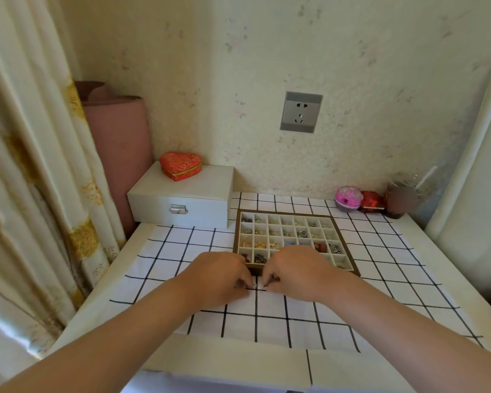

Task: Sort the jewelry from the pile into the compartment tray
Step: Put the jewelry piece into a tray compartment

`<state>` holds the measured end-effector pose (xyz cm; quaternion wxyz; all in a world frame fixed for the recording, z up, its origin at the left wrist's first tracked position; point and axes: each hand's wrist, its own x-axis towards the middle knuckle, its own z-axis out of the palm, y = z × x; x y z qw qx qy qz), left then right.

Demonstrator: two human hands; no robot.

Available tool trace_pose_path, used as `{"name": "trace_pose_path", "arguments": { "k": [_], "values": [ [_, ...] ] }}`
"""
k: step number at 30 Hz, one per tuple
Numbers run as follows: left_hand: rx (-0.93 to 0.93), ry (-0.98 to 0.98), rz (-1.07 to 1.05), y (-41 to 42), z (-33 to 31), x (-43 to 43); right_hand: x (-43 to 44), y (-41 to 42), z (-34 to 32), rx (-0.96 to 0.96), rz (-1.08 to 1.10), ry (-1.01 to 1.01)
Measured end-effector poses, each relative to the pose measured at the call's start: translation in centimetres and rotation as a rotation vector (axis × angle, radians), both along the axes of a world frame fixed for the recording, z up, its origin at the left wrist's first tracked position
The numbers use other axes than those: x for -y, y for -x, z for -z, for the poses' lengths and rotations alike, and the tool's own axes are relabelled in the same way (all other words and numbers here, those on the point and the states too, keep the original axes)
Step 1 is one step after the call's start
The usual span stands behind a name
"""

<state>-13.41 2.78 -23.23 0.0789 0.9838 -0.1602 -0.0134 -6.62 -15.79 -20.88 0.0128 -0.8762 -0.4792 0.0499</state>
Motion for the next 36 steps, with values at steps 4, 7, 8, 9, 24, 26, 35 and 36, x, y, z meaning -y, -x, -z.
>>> {"name": "trace_pose_path", "arguments": {
  "k": [4,7,8,9,24,26,35,36],
  "values": [
    [0.055,0.004,-0.030,-0.1,0.3,0.6,0.2,-0.1,-0.4,-0.034,0.040,0.053],
    [0.096,-0.038,-0.018,-0.2,0.4,1.3,0.2,-0.2,-0.6,-0.067,0.058,0.050],
    [0.108,-0.062,-0.007,-0.2,0.5,1.5,0.3,-0.3,-0.6,-0.076,0.066,0.034],
    [0.120,-0.088,0.004,-0.2,0.5,1.7,0.3,-0.4,-0.7,-0.087,0.075,0.011],
    [-0.033,0.916,-0.369,-2.8,-3.4,2.9,1.6,-2.9,-3.2,-0.707,0.387,-0.748],
    [-0.037,0.935,-0.361,-3.8,-3.5,3.6,1.9,-3.5,-3.2,-0.727,0.449,-0.801],
    [-0.019,0.738,-0.278,-9.5,-3.4,6.3,5.2,-9.1,-2.6,-0.496,0.674,-0.884],
    [-0.022,0.680,-0.253,-9.9,-3.1,6.5,5.9,-10.2,-2.3,-0.393,0.684,-0.848]
  ]
}}
